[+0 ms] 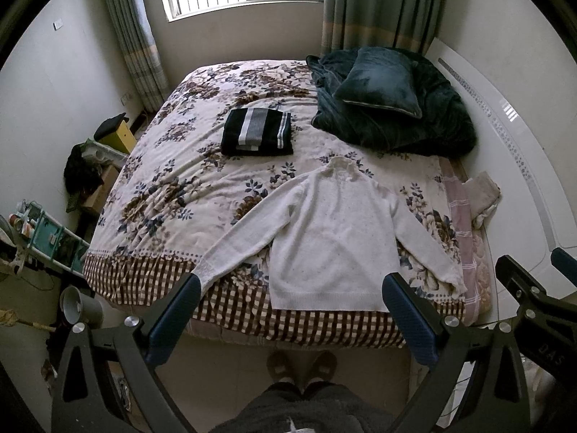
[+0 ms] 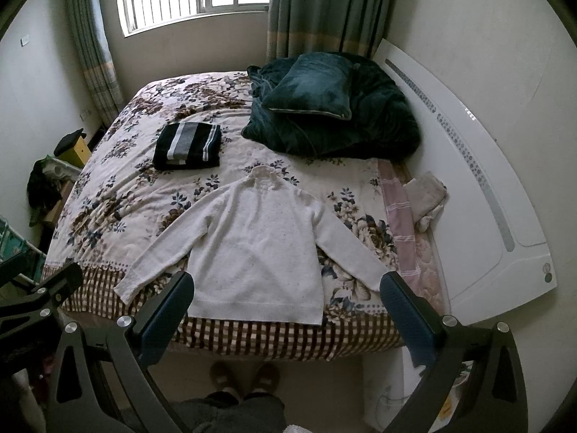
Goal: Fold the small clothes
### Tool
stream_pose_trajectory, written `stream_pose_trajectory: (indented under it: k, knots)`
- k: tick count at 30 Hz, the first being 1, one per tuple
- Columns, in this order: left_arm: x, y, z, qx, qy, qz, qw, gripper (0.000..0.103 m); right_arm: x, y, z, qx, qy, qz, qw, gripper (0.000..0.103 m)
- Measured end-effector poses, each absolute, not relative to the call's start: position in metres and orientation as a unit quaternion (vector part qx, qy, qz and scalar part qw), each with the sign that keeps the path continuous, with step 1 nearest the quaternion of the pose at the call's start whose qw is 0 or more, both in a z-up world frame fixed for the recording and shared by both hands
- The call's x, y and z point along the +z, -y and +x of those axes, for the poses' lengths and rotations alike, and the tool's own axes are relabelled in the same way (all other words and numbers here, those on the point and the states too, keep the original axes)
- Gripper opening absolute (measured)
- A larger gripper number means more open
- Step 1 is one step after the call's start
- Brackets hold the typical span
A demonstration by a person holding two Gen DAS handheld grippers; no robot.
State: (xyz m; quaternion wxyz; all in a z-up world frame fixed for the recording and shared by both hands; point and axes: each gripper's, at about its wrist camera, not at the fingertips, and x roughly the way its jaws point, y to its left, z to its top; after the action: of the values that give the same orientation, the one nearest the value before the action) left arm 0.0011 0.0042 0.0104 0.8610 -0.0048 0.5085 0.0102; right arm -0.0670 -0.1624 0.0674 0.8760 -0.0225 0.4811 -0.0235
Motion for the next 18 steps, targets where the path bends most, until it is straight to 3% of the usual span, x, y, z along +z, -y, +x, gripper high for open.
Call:
stream_pose_trajectory:
  k: [18]
  knots:
    - [0.003,0.001,0.032,0.014,-0.483,0.009,0.876,0.103,0.057,0.173,-0.052,-0.058,-0.482,-0.005,0.874,0.103]
